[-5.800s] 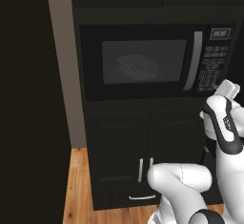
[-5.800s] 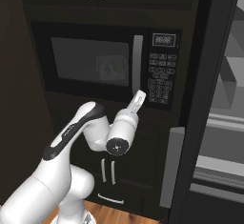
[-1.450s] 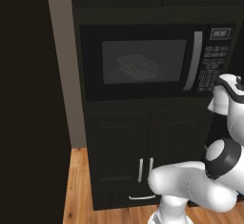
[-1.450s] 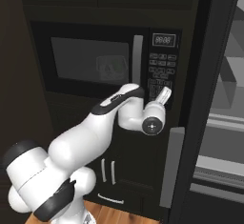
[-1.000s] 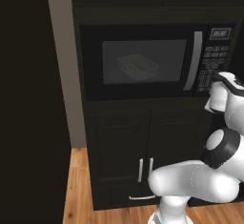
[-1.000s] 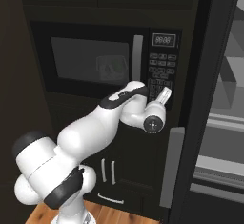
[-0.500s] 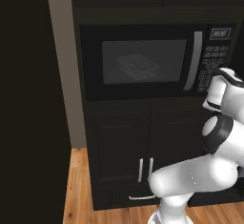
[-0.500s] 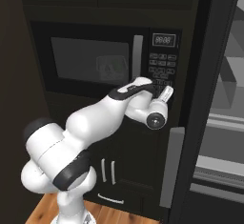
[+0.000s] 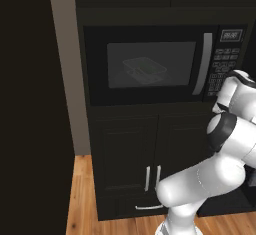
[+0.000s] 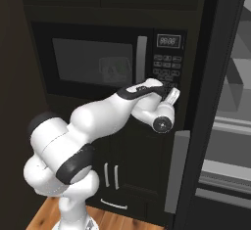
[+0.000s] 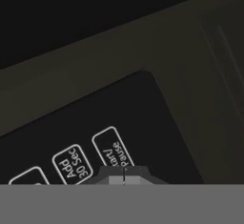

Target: Place the tupperware containing the fish and corn meal in the microwave. Close the microwave door and press the start button to reheat the meal.

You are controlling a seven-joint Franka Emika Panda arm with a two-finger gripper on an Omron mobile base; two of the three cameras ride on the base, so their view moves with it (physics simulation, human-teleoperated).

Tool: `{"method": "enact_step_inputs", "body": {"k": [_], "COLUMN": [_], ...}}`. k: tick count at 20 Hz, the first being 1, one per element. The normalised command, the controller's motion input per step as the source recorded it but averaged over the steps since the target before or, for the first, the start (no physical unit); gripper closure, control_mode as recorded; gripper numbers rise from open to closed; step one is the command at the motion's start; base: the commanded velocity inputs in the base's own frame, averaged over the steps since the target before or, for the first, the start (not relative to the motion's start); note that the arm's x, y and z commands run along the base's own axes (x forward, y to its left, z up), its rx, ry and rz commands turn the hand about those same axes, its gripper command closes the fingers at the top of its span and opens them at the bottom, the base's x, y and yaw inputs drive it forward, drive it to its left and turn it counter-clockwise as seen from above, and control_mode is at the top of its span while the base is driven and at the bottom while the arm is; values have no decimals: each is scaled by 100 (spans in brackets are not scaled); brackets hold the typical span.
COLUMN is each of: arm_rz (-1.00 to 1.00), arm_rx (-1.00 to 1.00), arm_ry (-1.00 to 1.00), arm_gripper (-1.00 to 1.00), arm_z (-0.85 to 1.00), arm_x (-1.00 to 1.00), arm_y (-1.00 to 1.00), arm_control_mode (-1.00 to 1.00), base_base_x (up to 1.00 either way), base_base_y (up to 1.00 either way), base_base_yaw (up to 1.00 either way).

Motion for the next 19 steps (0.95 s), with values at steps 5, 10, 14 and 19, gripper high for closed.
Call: {"method": "enact_step_inputs", "body": {"k": [5,10,14,19], "arm_rz": [0,0,0,0], "arm_rx": [0,0,0,-1], "arm_ry": [0,0,8,15], "arm_gripper": [100,100,100,100], "arm_z": [-10,-9,-1,0], "arm_x": [25,43,62,61], "arm_y": [-18,-20,-15,-7], "arm_control_mode": [-100,-100,-100,-100], "base_base_x": [0,0,0,0], "base_base_y": [0,0,0,0], "base_base_yaw": [0,0,0,0]}}
